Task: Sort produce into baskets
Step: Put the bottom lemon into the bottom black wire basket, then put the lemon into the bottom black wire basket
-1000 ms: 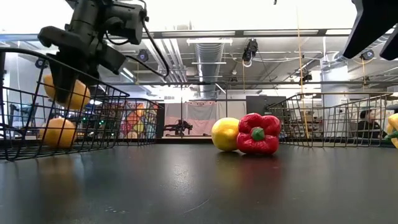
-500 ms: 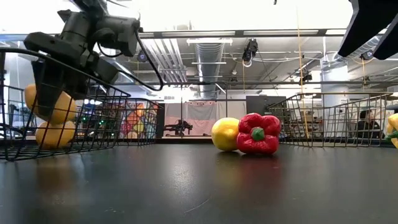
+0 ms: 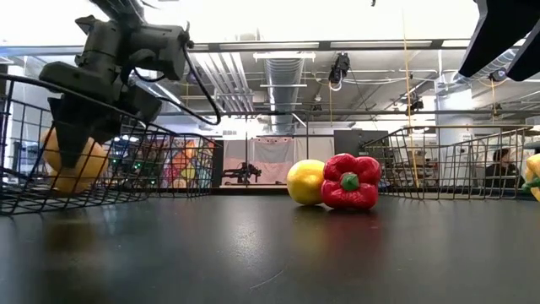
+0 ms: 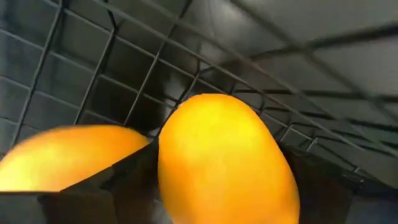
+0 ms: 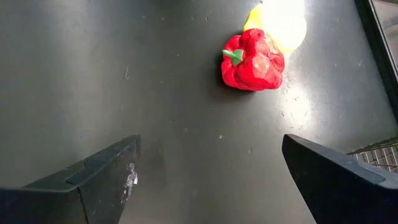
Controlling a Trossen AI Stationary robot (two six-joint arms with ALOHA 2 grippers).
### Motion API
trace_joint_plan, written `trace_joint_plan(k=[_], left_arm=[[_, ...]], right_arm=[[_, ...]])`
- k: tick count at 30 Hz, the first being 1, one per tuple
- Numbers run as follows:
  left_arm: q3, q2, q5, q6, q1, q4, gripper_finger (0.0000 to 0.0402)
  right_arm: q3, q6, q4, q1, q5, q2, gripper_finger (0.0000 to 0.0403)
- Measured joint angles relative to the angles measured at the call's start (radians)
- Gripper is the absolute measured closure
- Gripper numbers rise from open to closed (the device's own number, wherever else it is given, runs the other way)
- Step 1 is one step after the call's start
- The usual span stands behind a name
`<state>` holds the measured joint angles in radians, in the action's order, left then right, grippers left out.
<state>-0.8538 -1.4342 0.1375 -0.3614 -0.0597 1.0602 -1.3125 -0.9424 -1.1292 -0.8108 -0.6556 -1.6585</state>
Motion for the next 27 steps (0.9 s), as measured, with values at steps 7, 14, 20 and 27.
trace_joint_plan(k=[7, 14, 20, 27], left_arm=[[-0.011, 0.002, -0.036, 0.005, 0.000, 0.056, 0.0108], [-0.059, 0.002, -0.119, -0.011, 0.000, 0.199, 0.0108], [-0.182, 0.034, -0.135, -0.058, 0.008, 0.257, 0.0109], [-0.317, 0.100, -0.258, -0.176, 0.084, 0.199, 0.0109]], right_arm=[[0.000, 0.000, -0.002, 0.000, 0.000, 0.000, 0.0021], [-0.007, 0.008, -0.034, 0.000, 0.000, 0.000, 0.0021], [-0.042, 0.097, -0.039, 0.044, -0.001, 0.002, 0.0021], [-0.049, 0.178, -0.079, 0.098, 0.005, 0.012, 0.0021]])
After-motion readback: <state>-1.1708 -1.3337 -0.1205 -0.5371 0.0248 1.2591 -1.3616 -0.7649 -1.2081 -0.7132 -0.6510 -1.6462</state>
